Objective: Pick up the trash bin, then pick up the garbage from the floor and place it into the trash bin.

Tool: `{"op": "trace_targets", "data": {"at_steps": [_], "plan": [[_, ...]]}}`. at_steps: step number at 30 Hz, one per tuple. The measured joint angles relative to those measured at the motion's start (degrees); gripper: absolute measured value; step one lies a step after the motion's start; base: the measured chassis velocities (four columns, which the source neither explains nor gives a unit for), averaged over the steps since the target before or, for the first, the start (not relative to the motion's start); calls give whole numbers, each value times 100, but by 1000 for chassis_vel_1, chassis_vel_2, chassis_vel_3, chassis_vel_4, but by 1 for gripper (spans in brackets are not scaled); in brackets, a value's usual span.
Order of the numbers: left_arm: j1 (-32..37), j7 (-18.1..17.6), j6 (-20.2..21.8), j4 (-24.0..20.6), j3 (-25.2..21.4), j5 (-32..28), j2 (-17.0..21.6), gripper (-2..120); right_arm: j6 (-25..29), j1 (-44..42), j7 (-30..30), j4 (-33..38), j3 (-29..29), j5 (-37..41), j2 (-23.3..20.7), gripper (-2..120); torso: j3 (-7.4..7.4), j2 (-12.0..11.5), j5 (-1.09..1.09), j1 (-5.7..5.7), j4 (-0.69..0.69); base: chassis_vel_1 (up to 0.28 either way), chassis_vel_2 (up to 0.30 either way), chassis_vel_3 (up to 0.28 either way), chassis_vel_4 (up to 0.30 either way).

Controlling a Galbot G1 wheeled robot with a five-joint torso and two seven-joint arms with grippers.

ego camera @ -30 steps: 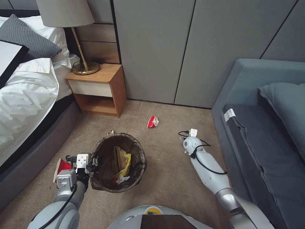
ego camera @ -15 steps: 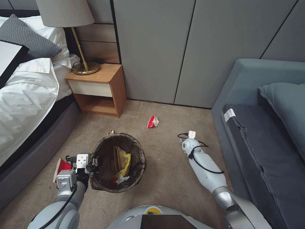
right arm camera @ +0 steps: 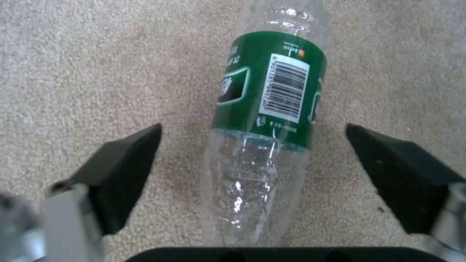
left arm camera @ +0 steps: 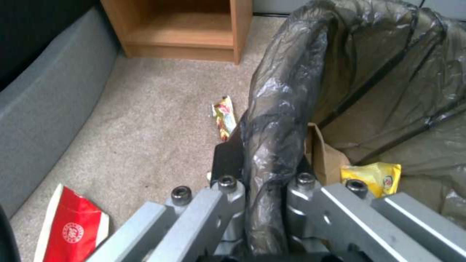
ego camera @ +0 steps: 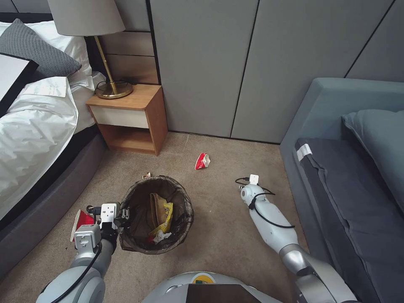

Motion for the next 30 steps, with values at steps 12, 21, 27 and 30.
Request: {"op": "trace_targets", "data": {"at_steps": [12,21,27,30], "plan": [[17,-5,0,0,-17,0,14,5,90,-75,-315,-98,79,58,5,41,0,0,-1,0,0,0,0,0,0],[46,-7,0,0,-25,-3,31,5,137,-198,-345,2,134,81,-15,18,0,1,-1,0,1,0,0,0,0],[63,-11,0,0,-25,-5,42,5,185,-541,-426,555,152,-50,-191,17,1,0,4,0,0,0,0,0,0],[67,-12,0,0,-15,-4,43,5,193,-821,-481,1179,172,-96,-373,17,0,0,1,0,-2,0,0,0,0]]}}
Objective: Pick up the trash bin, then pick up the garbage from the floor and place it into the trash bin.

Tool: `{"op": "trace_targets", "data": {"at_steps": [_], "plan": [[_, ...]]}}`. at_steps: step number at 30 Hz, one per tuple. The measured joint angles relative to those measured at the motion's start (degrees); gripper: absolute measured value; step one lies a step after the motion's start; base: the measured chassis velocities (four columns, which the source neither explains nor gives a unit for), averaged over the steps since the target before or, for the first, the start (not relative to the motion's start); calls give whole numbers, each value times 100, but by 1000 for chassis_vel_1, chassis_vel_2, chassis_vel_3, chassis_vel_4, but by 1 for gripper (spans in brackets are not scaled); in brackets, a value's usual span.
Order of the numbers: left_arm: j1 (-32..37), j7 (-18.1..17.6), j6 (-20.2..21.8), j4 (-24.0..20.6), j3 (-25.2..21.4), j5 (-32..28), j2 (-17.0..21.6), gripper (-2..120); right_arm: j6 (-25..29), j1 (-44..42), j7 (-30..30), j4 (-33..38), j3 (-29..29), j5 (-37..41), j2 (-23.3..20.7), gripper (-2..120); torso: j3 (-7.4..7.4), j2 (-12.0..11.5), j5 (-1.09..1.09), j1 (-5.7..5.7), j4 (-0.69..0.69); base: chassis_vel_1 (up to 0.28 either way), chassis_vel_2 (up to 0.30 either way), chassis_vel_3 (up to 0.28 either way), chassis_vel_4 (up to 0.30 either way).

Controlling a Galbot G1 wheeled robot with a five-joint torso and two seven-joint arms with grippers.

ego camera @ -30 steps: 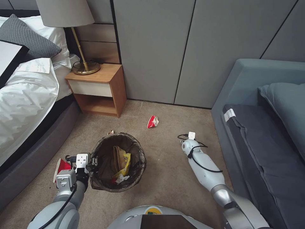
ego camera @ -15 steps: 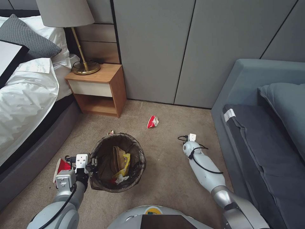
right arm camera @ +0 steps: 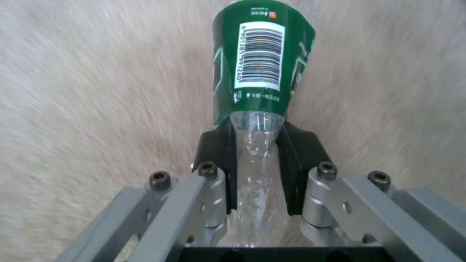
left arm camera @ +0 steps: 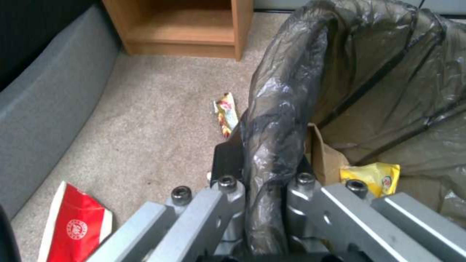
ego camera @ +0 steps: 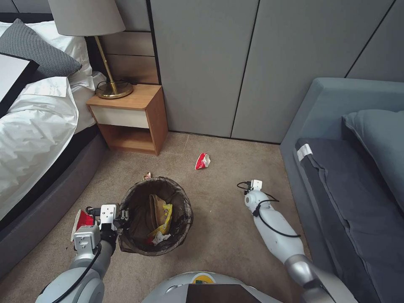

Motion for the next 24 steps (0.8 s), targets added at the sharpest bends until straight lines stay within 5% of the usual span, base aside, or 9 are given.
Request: {"op": "trace_targets", "data": {"at_steps": [7,11,24], "plan": [[8,1,5,0,19,2,26,5,-124,-641,5,2081,283,191,-682,17,0,0,0,0,0,0,0,0,0],[16,0,5,0,16,5,33,5,-126,-713,16,2592,346,226,-867,17,-1,0,0,0,1,0,0,0,0],[58,-2,11,0,-9,48,85,5,-801,-888,-206,5928,505,1969,-2017,17,-1,0,-3,0,2,0,0,0,0]]}}
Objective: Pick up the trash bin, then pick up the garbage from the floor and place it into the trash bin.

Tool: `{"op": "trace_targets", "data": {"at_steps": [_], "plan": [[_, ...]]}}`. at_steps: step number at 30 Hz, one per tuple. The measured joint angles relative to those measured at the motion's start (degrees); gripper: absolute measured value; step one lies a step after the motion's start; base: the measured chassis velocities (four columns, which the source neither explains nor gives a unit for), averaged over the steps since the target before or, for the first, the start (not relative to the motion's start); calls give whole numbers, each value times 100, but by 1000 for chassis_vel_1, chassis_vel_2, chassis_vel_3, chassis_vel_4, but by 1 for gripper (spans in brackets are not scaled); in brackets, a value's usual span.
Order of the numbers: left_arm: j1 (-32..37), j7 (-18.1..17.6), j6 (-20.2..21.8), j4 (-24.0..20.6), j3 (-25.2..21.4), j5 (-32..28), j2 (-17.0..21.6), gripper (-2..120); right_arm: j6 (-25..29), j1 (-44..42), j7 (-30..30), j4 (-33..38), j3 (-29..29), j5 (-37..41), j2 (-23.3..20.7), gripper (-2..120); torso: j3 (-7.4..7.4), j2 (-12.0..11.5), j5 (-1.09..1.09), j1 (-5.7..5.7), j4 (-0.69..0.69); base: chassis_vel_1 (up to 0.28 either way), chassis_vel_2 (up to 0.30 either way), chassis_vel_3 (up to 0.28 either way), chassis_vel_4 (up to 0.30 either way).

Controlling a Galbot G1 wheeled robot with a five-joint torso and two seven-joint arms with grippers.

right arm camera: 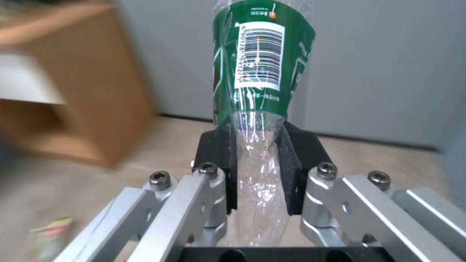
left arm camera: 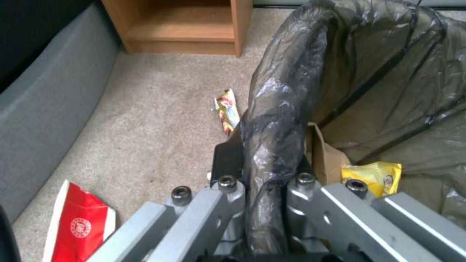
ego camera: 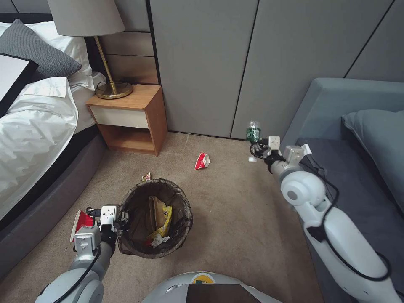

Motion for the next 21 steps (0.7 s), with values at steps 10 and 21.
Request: {"op": "trace_targets", "data": {"at_steps": [10,21], "plan": [[6,4,0,0,45,78,18,5,-16,303,-637,1088,-802,507,-379,17,0,0,2,0,1,0,0,0,0],[43,10,1,0,108,141,51,5,-90,585,-1806,1861,-1568,632,-882,17,0,0,1,0,-2,0,0,0,0]]}}
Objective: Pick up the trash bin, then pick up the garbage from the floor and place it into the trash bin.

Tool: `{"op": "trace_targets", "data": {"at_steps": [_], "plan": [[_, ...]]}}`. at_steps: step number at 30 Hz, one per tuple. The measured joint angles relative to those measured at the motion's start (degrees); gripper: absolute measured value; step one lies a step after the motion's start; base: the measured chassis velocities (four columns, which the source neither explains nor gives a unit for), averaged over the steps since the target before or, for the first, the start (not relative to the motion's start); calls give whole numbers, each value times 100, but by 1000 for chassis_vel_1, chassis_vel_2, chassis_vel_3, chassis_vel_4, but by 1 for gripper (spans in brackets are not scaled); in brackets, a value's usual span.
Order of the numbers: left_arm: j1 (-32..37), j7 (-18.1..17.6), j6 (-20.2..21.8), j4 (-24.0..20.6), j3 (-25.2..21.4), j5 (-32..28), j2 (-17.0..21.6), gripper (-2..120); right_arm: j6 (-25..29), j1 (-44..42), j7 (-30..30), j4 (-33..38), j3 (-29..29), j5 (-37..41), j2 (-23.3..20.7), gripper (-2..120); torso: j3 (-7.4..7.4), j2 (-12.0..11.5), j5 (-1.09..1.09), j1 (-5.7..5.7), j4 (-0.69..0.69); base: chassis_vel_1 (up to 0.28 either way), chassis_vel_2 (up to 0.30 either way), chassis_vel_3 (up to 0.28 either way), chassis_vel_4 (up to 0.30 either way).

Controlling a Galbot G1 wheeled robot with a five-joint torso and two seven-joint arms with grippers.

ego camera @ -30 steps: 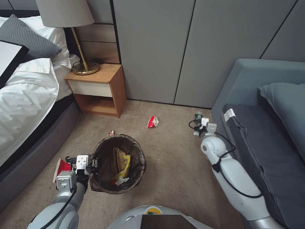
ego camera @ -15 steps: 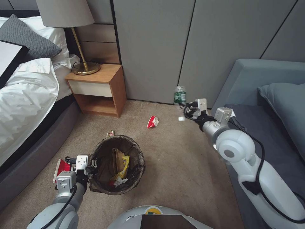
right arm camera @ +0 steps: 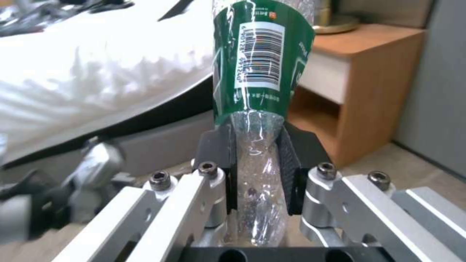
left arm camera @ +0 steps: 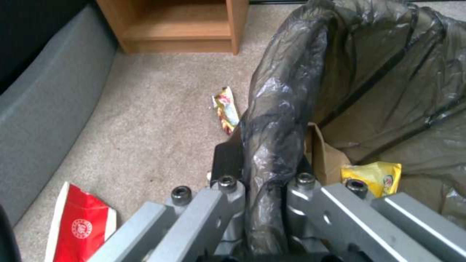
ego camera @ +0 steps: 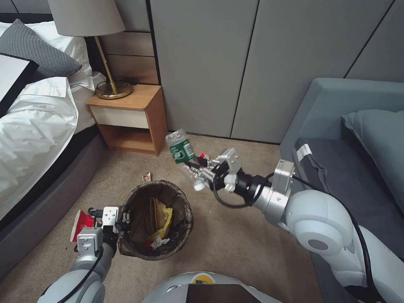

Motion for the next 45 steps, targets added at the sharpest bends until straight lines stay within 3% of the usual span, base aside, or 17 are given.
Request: {"op": "trace_targets", "data": {"at_steps": [6,28,32,39,45], "plan": [[0,5,0,0,25,31,-5,5,-73,492,31,-9,-972,63,-106,17,0,0,0,0,3,0,0,0,0],[-88,8,9,0,57,23,-66,5,-241,1449,788,-59,-2780,100,259,17,0,0,0,0,2,0,0,0,0],[-104,9,11,0,51,11,-66,5,-388,1534,850,-74,-2951,104,291,27,0,0,0,0,2,0,0,0,0],[-136,9,13,0,52,-22,-55,5,-462,1579,1021,-205,-3002,101,323,57,0,0,1,0,1,0,0,0,0],[-152,9,16,0,49,-46,-50,5,-473,1538,1055,-243,-2997,96,323,76,0,0,0,0,1,0,0,0,0]]}}
